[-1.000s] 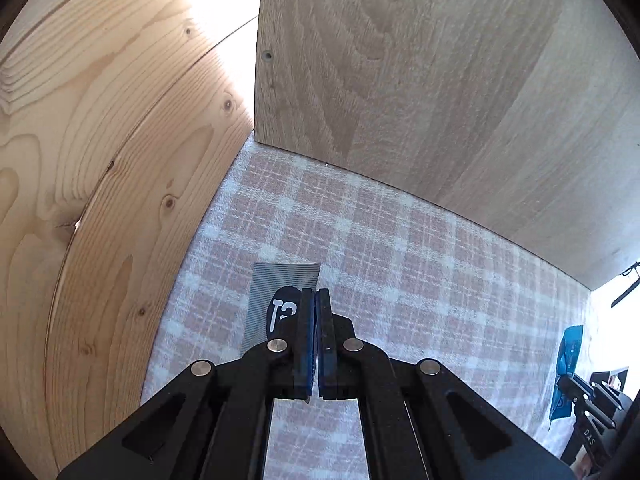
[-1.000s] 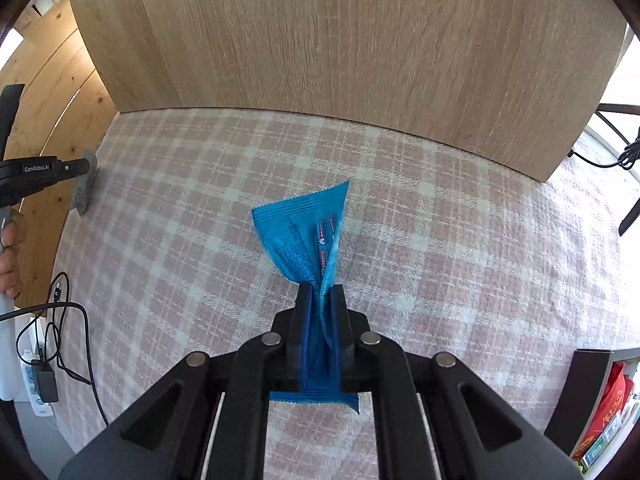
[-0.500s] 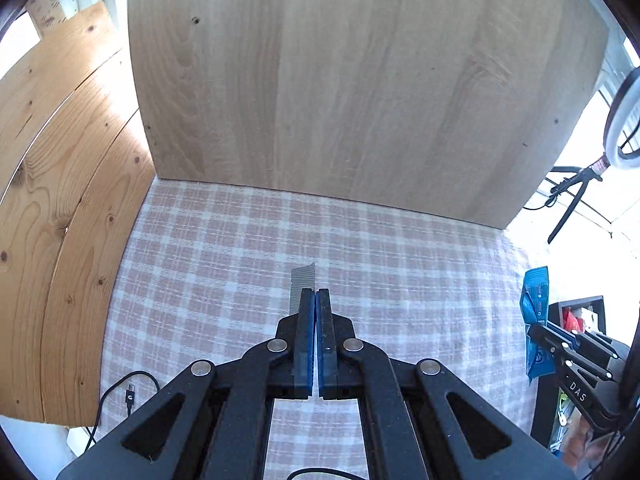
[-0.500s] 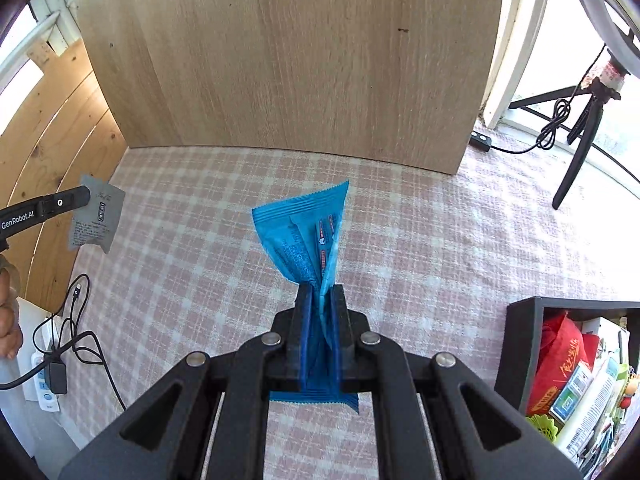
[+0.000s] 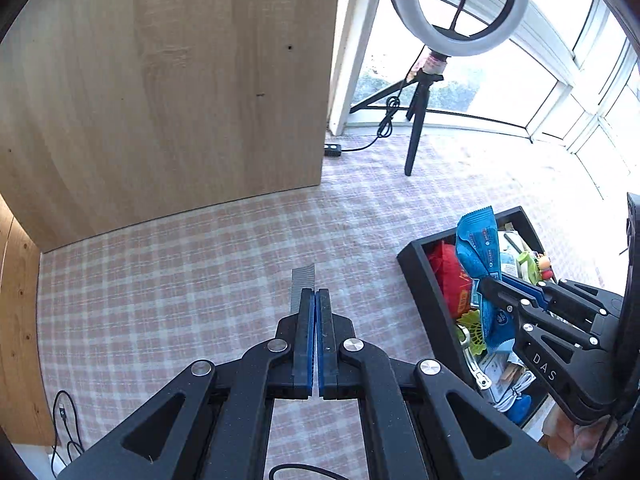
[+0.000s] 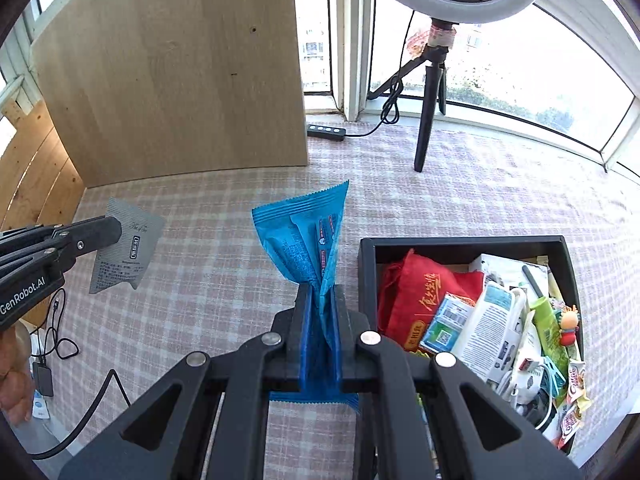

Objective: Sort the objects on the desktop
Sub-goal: 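Carry the grey sachet and blue packet to the black tray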

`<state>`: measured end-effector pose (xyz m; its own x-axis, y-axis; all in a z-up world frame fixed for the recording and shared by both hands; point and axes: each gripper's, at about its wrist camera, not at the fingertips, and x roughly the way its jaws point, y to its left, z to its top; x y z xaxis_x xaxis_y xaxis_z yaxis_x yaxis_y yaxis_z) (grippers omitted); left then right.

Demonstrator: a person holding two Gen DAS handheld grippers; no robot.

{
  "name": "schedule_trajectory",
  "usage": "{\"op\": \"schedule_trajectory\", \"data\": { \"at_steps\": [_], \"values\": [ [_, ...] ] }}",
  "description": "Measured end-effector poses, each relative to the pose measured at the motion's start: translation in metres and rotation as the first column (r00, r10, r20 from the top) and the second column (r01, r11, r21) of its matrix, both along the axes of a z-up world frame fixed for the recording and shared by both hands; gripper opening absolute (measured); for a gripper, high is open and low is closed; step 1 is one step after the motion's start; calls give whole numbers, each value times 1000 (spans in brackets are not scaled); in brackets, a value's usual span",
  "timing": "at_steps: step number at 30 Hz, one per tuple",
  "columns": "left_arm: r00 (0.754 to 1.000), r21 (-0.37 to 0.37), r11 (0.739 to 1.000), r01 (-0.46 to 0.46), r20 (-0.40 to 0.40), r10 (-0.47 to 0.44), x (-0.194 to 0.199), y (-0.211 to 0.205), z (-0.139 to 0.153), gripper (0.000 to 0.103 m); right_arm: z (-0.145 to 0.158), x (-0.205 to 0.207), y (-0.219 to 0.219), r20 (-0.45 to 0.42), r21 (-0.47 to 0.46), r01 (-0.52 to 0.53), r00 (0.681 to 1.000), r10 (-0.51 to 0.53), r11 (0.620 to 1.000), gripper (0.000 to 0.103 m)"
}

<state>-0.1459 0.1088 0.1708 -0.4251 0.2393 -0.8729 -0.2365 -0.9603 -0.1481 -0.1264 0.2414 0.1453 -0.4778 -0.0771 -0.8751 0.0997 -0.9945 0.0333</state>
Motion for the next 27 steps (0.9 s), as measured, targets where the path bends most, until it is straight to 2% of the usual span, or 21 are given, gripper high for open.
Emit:
{"op": "schedule_trajectory", "data": {
  "at_steps": [4,13,21,22,24,27],
  "values": [
    [995,22,995,95,1,-95,9,66,11,0,11,14,51,-6,7,74,997,-74,997,9],
    [963,43,963,266,36,-267,25,189,5,0,17,47,169,20,-10,252,968,-252,968,9],
    [930,80,929,361,46,-365,39,266,10,1,8,65,227,48,7,349,936,-349,937,9],
    [927,87,926,366,54,-371,39,272,9,1,8,67,230,50,-7,348,936,-347,937,13],
    [926,68,929,363,80,-368,37,281,4,15,8,68,237,58,-25,355,934,-353,935,26],
    [933,51,936,349,73,-352,37,280,3,27,8,71,247,66,-18,398,916,-396,917,34]
  ]
}}
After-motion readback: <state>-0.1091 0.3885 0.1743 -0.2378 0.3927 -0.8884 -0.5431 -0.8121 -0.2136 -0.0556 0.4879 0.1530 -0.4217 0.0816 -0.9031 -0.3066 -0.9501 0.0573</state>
